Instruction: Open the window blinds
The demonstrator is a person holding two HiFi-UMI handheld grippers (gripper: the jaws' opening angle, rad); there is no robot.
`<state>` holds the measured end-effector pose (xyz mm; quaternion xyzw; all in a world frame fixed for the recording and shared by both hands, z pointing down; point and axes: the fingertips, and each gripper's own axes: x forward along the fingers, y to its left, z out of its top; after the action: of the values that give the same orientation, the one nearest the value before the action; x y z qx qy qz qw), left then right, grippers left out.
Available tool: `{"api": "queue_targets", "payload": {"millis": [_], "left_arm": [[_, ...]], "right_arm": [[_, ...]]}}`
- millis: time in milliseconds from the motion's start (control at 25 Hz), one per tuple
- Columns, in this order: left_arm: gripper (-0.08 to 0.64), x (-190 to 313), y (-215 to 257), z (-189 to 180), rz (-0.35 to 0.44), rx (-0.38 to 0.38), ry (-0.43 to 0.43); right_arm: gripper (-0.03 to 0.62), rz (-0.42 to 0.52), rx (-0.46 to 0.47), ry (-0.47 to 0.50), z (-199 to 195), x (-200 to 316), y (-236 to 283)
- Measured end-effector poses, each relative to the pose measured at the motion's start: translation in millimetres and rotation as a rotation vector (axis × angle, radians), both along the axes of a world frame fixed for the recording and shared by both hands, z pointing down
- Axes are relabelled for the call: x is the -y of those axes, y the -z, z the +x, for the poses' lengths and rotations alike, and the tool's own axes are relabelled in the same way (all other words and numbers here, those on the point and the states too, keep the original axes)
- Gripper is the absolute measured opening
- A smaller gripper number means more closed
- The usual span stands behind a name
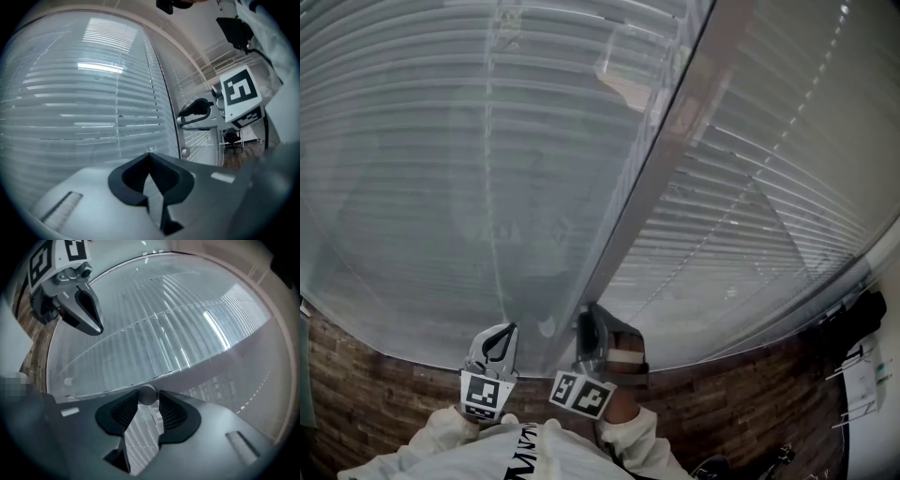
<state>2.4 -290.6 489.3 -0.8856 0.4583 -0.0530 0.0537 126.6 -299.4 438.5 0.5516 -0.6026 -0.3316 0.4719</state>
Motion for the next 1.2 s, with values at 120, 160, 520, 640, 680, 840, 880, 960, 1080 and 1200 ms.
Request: {"api": "queue_targets", "payload": {"millis": [120, 160, 520, 640, 680, 840, 880, 960, 1080, 1200], "left_arm": [[0.000, 0, 0, -2, -0.004, -0.002, 0.006], [0.000, 0, -1, -2, -0.005, -0.002, 0.008], [0.000, 0, -2, 2, -0.007, 0.005, 0.003], [0.000, 0, -2, 1, -0.006, 0.006, 0.006], [0.000, 0, -2, 1, -0.006, 0.007, 0.007], [0.000, 1, -2, 1, -0.009, 0.008, 0.006], [0.000, 1, -3, 1, -0.010, 0.008, 0.005], [0.000, 0, -3, 1, -0.010, 0.010, 0.004], [0.000, 0, -3, 1, -0.008, 0.013, 0.004], [0.000, 0, -3, -1, -0.007, 0.016, 0.006]], "right_arm": [[0.130, -0.005, 0.076, -0.005, 0, -1, 1], [0.129, -0.005, 0.107, -0.006, -1, -1, 1], [0.127, -0.037, 0.549, -0.020, 3, 0, 2], [0.127, -0.062, 0.778, -0.030, 3, 0, 3], [0.127, -0.070, 0.858, -0.034, 4, 0, 4], [0.127, -0.095, 1.205, -0.067, 9, 1, 5], [0.127, -0.097, 1.286, -0.076, 10, 2, 5], [0.126, -0.100, 1.432, -0.092, 12, 2, 4], [0.126, -0.099, 1.601, -0.105, 14, 1, 3], [0.126, -0.100, 1.745, -0.107, 15, 2, 3]]}}
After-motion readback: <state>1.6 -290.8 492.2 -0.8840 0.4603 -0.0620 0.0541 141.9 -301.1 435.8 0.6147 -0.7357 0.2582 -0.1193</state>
